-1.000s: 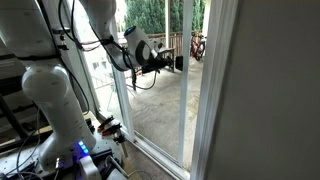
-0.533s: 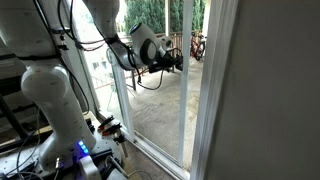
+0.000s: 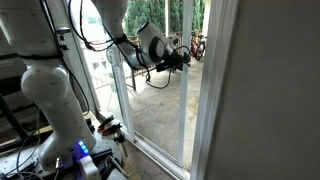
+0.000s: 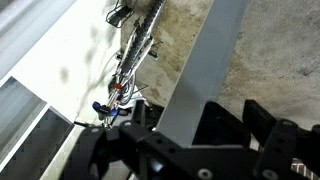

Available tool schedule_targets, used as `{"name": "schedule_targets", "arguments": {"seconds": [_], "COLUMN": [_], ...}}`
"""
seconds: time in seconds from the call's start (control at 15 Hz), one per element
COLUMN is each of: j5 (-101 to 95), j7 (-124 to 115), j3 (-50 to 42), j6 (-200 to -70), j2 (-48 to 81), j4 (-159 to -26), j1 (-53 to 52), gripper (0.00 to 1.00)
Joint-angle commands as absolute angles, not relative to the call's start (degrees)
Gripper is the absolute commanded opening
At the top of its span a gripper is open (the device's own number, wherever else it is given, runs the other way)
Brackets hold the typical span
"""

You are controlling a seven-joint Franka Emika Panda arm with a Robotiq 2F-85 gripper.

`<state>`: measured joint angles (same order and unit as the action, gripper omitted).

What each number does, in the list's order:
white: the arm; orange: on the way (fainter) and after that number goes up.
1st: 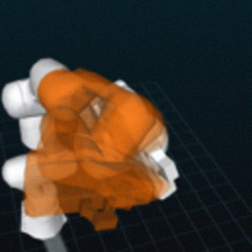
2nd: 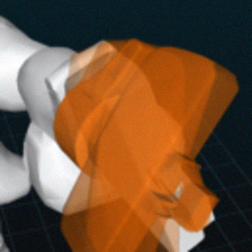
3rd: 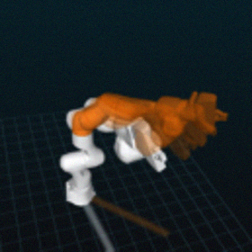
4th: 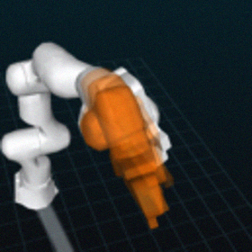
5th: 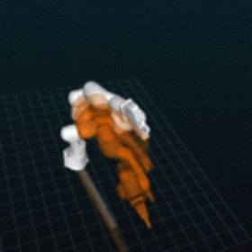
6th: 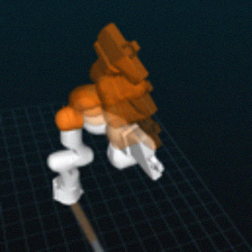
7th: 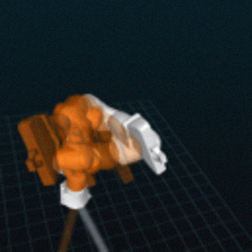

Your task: Slide the door to the side to open it

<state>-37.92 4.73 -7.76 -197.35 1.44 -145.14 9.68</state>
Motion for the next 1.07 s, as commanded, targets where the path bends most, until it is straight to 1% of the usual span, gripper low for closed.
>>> {"name": "schedule_targets", "arguments": {"seconds": [0.0, 0.27, 1.0], "j5": [-41.62, -42.65, -48.43], "j7": [1.06, 1.53, 3.09], "j3": [-6.89, -4.83, -1.26], "j6": [-194.57, -192.24, -193.39], "j2": [3.71, 4.88, 2.90], "j4": [-140.74, -138.70, -142.78], "j1": [10.05, 10.41, 9.69], "gripper": [1.00, 1.00, 1.00]}}
